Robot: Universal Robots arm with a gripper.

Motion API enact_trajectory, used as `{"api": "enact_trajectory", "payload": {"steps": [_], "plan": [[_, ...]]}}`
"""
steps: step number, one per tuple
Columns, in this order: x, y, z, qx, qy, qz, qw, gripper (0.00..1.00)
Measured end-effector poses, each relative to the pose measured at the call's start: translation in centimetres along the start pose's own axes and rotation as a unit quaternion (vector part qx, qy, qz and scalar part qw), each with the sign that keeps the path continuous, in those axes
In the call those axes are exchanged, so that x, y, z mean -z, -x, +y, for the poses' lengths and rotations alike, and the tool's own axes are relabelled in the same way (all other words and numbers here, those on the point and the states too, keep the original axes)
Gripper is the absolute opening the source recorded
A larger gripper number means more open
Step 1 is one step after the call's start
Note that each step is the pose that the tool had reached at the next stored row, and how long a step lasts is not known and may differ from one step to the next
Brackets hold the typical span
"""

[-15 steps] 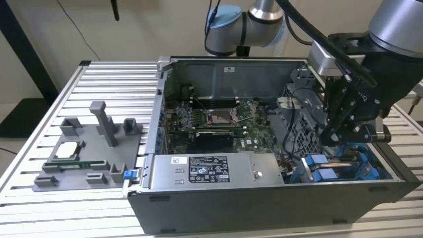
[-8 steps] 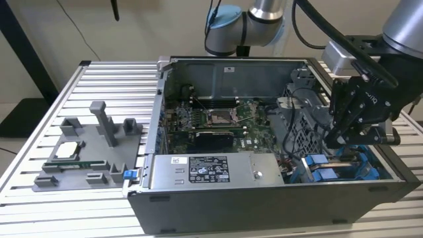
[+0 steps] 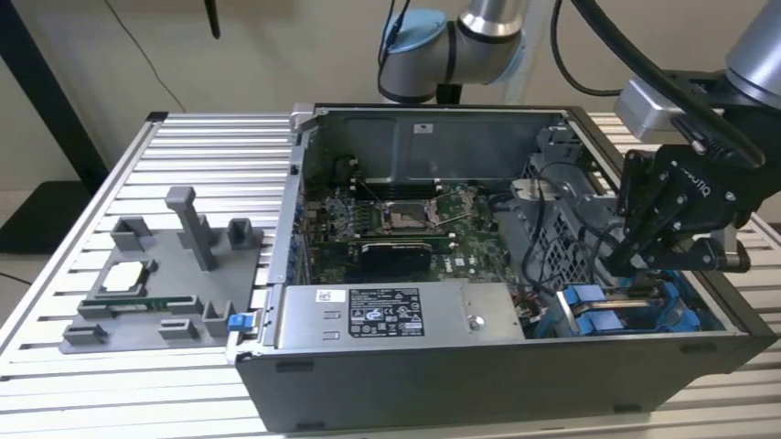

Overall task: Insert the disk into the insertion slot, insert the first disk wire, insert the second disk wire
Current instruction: 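Insert the second disk wire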

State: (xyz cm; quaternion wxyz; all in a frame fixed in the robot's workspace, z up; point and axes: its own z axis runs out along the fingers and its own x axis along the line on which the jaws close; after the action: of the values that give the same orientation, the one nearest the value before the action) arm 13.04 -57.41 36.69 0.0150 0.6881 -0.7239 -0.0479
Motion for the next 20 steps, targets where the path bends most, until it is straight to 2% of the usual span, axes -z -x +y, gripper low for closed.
{"api": "enact_trajectory", "payload": {"steps": [2, 4, 5, 8, 15, 16, 19, 20], "plan": [[0.19, 0.00, 0.02, 0.000, 0.0001, -0.0001, 1.0000, 0.00], [0.70, 0.03, 0.07, 0.000, 0.0001, -0.0015, 1.0000, 0.00], [0.88, 0.03, 0.11, 0.000, -0.0003, -0.0025, 1.0000, 1.00], [1.23, 0.04, 0.20, 0.001, -0.0040, -0.0060, 1.0000, 1.00], [1.28, 0.05, 0.23, 0.012, -0.0284, -0.0202, 0.9993, 1.00], [1.37, 0.07, 0.25, 0.012, -0.0297, -0.0213, 0.9993, 1.00], [2.55, 0.14, 0.38, 0.013, -0.0297, -0.0216, 0.9992, 1.00], [2.70, 0.16, 0.42, 0.013, -0.0303, -0.0219, 0.9992, 1.00]]}}
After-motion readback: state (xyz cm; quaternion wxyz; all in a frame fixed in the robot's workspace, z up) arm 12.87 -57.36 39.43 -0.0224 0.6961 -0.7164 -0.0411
